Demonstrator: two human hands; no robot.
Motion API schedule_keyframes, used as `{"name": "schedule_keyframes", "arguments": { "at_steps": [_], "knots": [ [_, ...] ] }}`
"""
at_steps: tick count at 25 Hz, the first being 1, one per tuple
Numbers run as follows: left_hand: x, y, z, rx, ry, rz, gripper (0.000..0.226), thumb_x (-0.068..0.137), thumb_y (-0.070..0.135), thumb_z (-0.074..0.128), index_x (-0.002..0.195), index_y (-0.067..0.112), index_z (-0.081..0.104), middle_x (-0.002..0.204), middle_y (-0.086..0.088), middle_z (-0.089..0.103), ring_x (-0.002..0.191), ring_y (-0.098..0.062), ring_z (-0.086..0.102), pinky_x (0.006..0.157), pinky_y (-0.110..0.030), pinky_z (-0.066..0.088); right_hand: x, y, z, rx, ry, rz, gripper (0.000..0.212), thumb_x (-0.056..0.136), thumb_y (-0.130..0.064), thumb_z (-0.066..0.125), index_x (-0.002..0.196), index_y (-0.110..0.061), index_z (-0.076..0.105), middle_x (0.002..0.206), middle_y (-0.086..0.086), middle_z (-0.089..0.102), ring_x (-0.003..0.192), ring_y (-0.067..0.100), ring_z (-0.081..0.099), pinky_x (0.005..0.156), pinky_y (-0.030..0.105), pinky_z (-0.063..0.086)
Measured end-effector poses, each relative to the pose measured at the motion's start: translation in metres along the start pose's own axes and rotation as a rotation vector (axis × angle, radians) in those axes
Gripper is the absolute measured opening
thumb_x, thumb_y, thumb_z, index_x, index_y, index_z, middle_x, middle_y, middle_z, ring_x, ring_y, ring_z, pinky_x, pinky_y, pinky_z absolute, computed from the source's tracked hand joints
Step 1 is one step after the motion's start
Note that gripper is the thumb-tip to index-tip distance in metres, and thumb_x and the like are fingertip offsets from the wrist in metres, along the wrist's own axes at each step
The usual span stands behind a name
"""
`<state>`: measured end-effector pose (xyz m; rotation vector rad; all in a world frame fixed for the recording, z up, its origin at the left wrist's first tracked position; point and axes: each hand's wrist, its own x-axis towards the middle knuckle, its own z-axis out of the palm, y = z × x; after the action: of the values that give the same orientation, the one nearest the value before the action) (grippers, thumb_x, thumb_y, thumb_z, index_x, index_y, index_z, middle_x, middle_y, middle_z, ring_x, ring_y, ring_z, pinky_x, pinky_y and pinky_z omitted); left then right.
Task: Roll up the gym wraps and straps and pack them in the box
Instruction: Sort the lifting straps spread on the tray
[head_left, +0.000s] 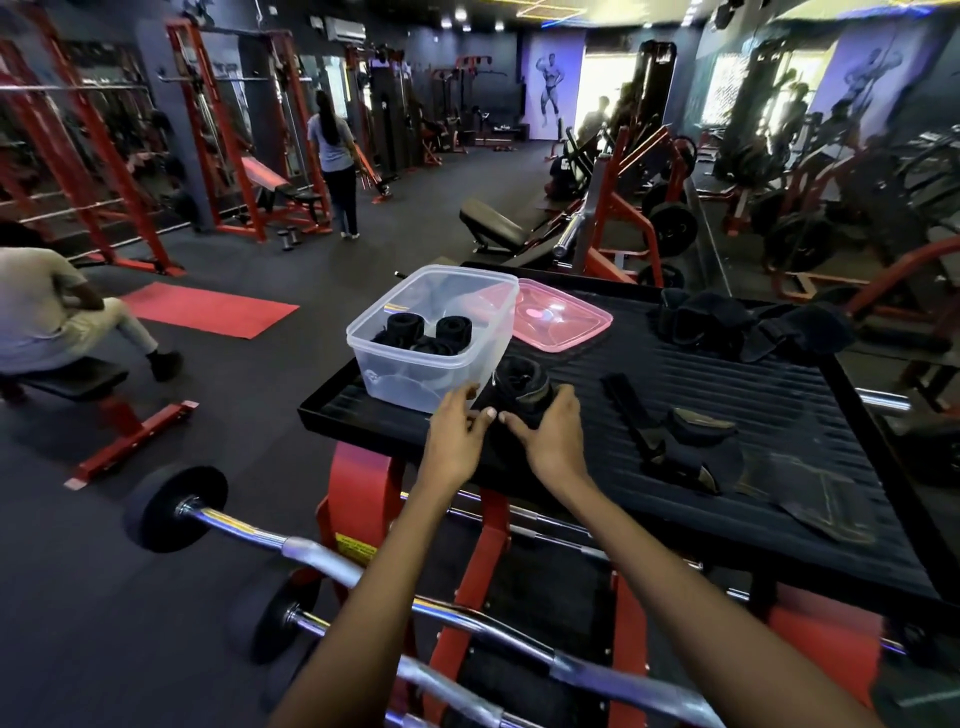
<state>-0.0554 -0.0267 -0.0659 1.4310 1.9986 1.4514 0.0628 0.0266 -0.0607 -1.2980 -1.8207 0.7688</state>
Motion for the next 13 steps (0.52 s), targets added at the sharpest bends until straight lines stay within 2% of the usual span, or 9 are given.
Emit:
{"name": "schedule_keyframes", "arguments": {
  "at_steps": [2,4,6,8,10,13],
  "knots": [
    [0.003,0.002,0.002,0.028,0.031,0.024,0.032,0.092,0.012,0.054,0.123,0.004,0.054,0.121,-0.013,0.059,0.106,-0.021,0.058,0.094,-0.031,0.046,0.004,-0.012,0.006,-0.034,0.036,0.063,0.058,0.078,-0.033,0.073,0.112,0.0,0.04,0.121,0.021,0.046,0.115,0.037,0.045,0.096,0.041,0.039],
    [-0.001,0.0,0.005,0.02,0.149,0.017,0.031,0.092,0.008,0.051,0.123,0.004,0.054,0.122,-0.012,0.057,0.112,-0.024,0.056,0.098,-0.029,0.042,0.006,-0.025,0.014,0.01,0.116,0.124,0.059,0.082,-0.035,0.068,0.116,0.002,0.039,0.126,0.023,0.041,0.12,0.039,0.041,0.099,0.041,0.034],
    [-0.008,-0.001,0.009,0.085,0.244,0.037,0.035,0.091,0.005,0.048,0.125,0.005,0.05,0.129,-0.01,0.049,0.117,-0.02,0.05,0.099,-0.023,0.036,0.008,-0.034,0.022,0.026,0.071,0.187,0.064,0.083,-0.036,0.067,0.122,0.003,0.035,0.132,0.023,0.037,0.125,0.039,0.036,0.102,0.041,0.031],
    [-0.012,-0.002,0.008,0.147,0.208,0.058,0.035,0.09,0.003,0.046,0.125,0.006,0.05,0.129,-0.008,0.046,0.116,-0.02,0.05,0.096,-0.023,0.036,0.006,-0.033,0.029,-0.018,-0.025,0.187,0.067,0.08,-0.036,0.069,0.124,0.001,0.035,0.133,0.022,0.038,0.127,0.038,0.035,0.103,0.041,0.032],
    [-0.009,-0.007,0.005,0.138,0.157,0.059,0.03,0.091,0.004,0.045,0.12,0.006,0.054,0.12,-0.009,0.053,0.109,-0.024,0.055,0.09,-0.024,0.038,0.004,-0.029,0.027,-0.066,-0.056,0.137,0.065,0.077,-0.036,0.071,0.121,0.0,0.038,0.13,0.021,0.043,0.124,0.037,0.04,0.099,0.041,0.036],
    [-0.01,-0.009,0.003,0.047,0.147,0.045,0.03,0.097,0.024,0.042,0.119,0.008,0.055,0.114,-0.01,0.061,0.107,-0.025,0.057,0.091,-0.032,0.041,0.001,-0.02,0.017,-0.091,-0.097,0.095,0.065,0.074,-0.039,0.073,0.117,-0.002,0.042,0.124,0.021,0.051,0.117,0.037,0.049,0.093,0.041,0.042]
  ]
}}
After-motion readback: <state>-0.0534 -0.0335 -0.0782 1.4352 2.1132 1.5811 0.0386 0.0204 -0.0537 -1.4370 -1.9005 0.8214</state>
